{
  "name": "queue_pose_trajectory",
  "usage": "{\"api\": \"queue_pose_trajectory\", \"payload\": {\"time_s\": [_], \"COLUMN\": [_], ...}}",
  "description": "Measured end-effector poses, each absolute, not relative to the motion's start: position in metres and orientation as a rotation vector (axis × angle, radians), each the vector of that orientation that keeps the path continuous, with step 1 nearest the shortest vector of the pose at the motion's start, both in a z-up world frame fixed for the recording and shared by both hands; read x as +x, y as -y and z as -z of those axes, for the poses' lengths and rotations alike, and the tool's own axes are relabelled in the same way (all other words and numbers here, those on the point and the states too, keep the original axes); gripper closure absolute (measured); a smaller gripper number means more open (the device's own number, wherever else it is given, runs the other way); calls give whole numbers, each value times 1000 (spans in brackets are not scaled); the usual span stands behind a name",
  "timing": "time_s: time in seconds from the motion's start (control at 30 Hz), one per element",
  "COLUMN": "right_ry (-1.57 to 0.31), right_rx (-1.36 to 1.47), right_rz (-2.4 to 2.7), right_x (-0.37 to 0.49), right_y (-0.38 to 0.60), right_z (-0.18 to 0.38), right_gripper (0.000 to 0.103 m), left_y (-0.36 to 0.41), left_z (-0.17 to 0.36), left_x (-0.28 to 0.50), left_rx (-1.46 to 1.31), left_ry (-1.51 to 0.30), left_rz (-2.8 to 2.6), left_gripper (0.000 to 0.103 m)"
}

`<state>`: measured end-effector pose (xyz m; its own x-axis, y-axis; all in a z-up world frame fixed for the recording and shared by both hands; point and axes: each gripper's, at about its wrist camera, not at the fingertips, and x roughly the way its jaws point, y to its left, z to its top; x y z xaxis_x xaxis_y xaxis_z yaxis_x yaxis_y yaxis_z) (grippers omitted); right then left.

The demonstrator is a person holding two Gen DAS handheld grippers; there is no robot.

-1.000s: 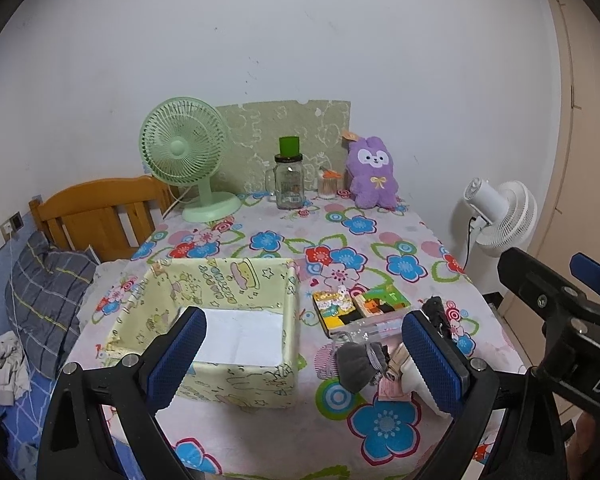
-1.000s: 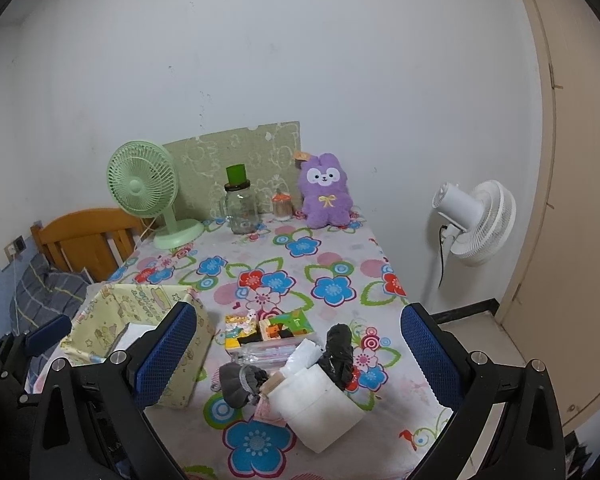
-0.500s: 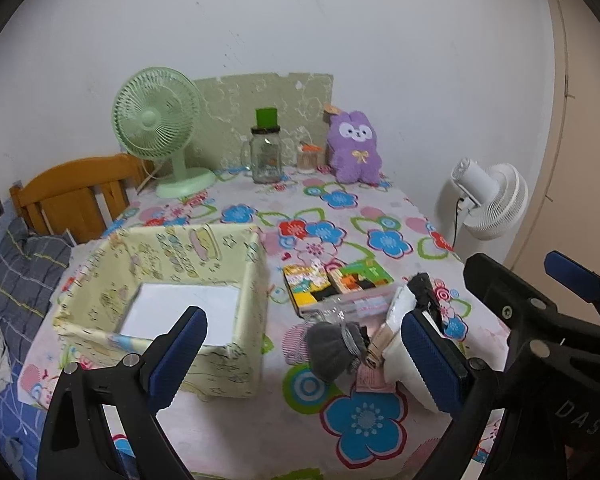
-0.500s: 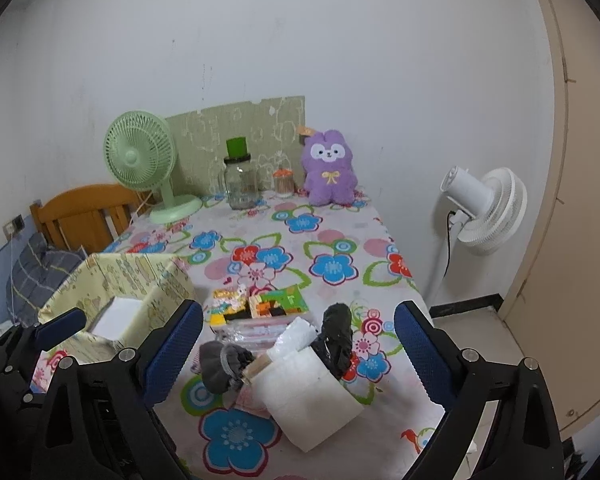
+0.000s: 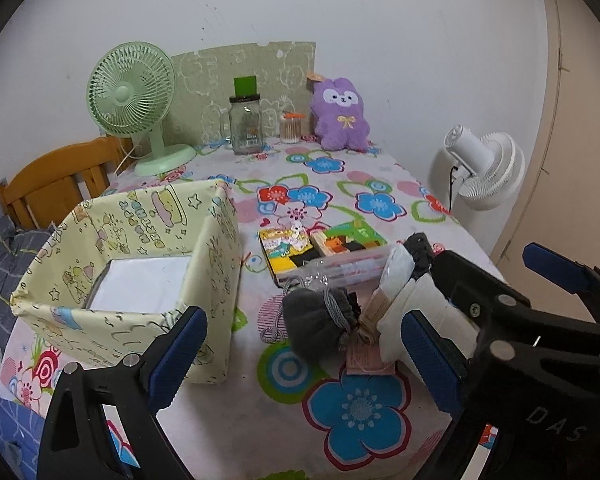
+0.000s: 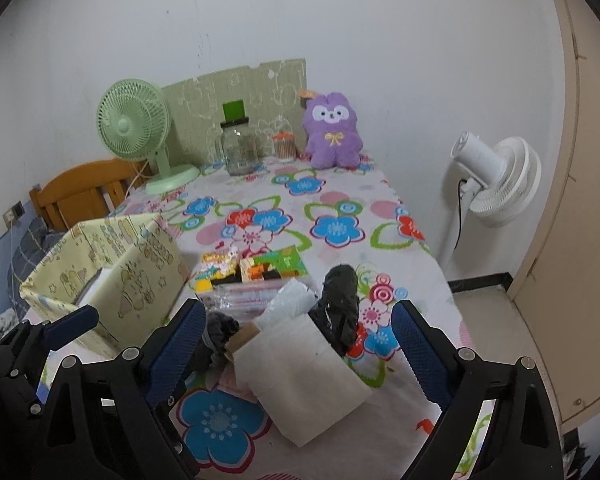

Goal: Organize soft objects
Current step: 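Reach the left tool to the grey beanie while the right tool reaches the white bag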

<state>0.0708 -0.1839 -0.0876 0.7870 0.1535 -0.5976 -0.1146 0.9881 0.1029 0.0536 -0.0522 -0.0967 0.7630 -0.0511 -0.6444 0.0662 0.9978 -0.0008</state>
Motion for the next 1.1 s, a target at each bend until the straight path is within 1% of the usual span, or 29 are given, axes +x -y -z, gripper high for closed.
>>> {"api": "queue_pose_trajectory", "payload": {"time_s": [0.17, 0.27, 0.7, 0.77, 0.9, 1.0, 1.1], "right_ry": [-691, -718, -806, -823, -836, -838, -834], "right_rx": [57, 56, 57, 70, 99, 104, 99], "right_rz": [-152, -149, -176, -187, -198, -199, -194], "right_x": [77, 80, 98, 100, 102, 101, 100], "right_y": [182, 181, 178, 178, 180, 181, 182], "right_z": [106, 118, 152, 156, 160, 161, 160], "right_gripper": [11, 11, 12, 19, 23, 32, 45], "left_y": [52, 53, 59, 59, 60, 62, 63], "left_z": [111, 124, 150, 152, 154, 155, 154], "left_x": [59, 63, 74, 75, 77, 77, 77], "left_rx": [26, 32, 47, 52, 59, 67, 74], "left_ry": [-733, -761, -811, -817, -823, -824, -819], "left_rz": [62, 67, 76, 72, 67, 64, 61], "left_gripper": [5, 10, 10, 10, 10, 10, 11]}}
